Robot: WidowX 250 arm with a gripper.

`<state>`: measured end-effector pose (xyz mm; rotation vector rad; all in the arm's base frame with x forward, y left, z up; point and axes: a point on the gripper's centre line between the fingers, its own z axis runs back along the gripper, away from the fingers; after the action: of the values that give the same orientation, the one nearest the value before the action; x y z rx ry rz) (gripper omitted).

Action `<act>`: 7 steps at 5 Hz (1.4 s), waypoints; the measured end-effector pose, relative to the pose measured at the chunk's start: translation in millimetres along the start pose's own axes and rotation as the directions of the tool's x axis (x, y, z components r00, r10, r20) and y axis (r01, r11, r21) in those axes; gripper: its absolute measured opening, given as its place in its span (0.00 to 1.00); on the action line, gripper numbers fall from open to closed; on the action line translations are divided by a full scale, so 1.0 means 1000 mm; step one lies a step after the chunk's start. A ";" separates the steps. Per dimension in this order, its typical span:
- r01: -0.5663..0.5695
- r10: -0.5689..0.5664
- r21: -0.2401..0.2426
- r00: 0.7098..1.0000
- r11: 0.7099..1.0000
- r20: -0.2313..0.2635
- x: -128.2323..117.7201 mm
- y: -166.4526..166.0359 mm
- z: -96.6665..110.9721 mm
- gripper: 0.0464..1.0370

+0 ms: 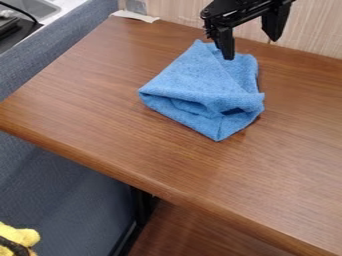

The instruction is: Move the cloth from right to left

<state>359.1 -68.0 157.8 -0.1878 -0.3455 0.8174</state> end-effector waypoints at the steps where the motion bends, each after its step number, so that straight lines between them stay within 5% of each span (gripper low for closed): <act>1: -0.001 0.002 0.032 1.000 0.999 -0.019 -0.003 0.005 -0.012 0.96; 6: -0.097 0.112 0.298 0.993 0.950 -0.032 0.019 0.082 -0.093 0.96; 7: -0.129 0.150 0.315 0.988 0.940 -0.044 0.026 0.088 -0.097 0.96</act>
<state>352.0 7.1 48.1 0.0573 -0.1366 0.9923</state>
